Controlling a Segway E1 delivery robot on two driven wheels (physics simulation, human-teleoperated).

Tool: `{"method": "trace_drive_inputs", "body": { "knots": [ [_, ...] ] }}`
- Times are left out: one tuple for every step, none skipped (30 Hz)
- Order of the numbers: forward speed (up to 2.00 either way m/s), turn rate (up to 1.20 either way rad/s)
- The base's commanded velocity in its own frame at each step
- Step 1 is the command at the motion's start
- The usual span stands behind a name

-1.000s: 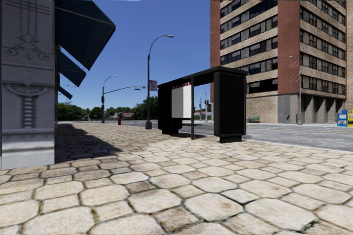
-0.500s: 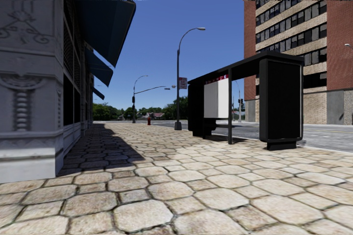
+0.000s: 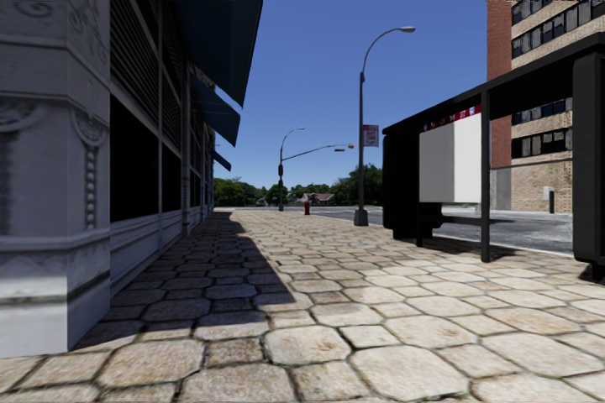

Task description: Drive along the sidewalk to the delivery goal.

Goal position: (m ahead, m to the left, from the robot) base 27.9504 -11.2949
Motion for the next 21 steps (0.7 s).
{"method": "trace_drive_inputs", "body": {
  "knots": [
    [2.00,0.44],
    [2.00,0.44],
    [2.00,0.44],
    [2.00,0.44],
    [2.00,0.44],
    [2.00,0.44],
    [2.00,0.44],
    [2.00,0.44],
    [2.00,0.44],
    [2.00,0.44],
    [2.00,0.44],
    [2.00,0.44],
    [2.00,0.42],
    [2.00,0.31],
    [2.00,0.31],
    [2.00,0.00],
    [2.00,0.00],
    [2.00,0.00],
    [2.00,0.00],
    [2.00,0.00],
    [2.00,0.00]
  ]
}}
